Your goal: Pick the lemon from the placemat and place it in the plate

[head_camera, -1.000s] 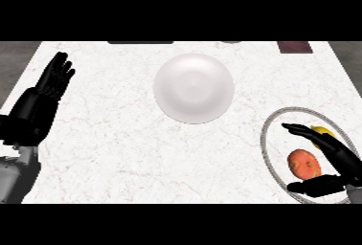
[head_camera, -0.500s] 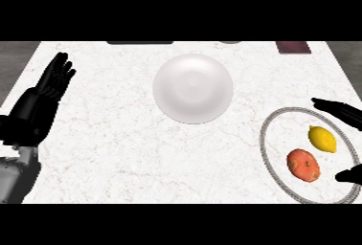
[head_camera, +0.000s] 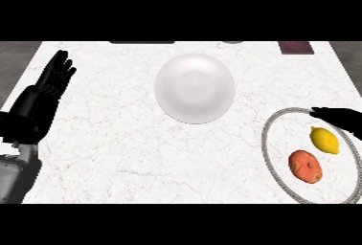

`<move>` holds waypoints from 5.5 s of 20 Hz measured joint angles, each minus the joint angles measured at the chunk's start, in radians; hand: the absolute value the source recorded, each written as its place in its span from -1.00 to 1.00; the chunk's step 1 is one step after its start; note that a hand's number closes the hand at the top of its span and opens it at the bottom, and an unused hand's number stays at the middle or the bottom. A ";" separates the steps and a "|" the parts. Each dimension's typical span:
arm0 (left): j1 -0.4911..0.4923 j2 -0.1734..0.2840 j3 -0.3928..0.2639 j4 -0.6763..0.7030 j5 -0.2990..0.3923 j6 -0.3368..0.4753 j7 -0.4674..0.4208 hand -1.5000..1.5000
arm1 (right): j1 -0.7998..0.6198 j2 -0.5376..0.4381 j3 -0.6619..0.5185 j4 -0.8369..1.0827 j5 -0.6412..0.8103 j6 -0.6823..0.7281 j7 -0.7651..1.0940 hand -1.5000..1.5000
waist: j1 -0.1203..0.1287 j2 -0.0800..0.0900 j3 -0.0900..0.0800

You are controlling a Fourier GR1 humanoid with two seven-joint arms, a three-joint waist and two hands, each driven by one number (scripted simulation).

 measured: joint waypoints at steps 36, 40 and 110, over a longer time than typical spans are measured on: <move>-0.015 -0.124 0.143 -0.006 -0.122 -0.144 0.043 0.00 | -0.233 0.329 -0.015 0.733 0.626 -0.224 -0.117 1.00 | 0.006 0.003 0.002; 0.004 -0.133 0.141 -0.022 -0.130 -0.145 0.042 0.00 | -0.239 0.348 -0.053 0.753 0.615 -0.356 -0.187 1.00 | 0.005 0.001 0.000; -0.081 -0.217 0.128 0.000 -0.192 -0.187 0.047 0.00 | -0.927 0.953 -0.131 1.128 0.237 -1.131 0.781 -1.00 | 0.084 0.030 0.003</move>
